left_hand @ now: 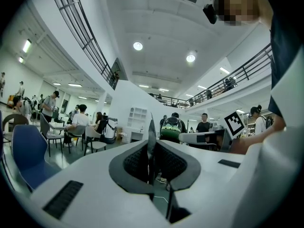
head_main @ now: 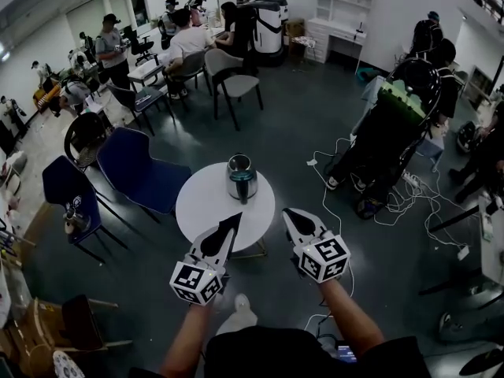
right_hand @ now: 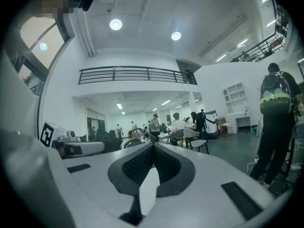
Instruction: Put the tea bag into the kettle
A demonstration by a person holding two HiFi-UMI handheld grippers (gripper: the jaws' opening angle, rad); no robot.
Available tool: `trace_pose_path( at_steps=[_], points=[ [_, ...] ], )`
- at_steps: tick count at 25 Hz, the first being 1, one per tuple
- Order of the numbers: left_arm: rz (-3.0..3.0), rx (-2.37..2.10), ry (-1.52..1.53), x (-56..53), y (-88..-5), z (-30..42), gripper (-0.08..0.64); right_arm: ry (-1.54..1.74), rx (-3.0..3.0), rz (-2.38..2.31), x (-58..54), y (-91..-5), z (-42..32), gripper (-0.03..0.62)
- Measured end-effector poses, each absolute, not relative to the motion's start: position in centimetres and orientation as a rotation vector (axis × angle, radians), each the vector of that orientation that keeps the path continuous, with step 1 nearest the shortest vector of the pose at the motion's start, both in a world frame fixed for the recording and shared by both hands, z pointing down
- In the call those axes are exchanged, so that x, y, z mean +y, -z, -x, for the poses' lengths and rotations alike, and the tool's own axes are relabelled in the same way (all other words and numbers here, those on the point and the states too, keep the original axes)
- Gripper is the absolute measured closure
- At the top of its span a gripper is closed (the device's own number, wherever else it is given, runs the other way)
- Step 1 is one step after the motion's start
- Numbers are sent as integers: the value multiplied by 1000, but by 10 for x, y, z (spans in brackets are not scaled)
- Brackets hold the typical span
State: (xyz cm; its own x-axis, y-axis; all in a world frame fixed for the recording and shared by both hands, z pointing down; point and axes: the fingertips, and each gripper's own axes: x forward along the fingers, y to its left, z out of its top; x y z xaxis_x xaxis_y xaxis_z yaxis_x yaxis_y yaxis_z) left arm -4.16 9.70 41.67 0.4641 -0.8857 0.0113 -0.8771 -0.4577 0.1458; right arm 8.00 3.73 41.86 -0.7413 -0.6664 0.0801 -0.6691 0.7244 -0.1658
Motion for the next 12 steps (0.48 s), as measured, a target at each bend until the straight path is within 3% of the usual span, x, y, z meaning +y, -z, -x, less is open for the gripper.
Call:
trace_pose_path(
  at_steps=[12],
  points=[
    [-2580,-1487,108,43,-411,92,515,-285,-2859,-1170,-11,-407,-31,575]
  ],
)
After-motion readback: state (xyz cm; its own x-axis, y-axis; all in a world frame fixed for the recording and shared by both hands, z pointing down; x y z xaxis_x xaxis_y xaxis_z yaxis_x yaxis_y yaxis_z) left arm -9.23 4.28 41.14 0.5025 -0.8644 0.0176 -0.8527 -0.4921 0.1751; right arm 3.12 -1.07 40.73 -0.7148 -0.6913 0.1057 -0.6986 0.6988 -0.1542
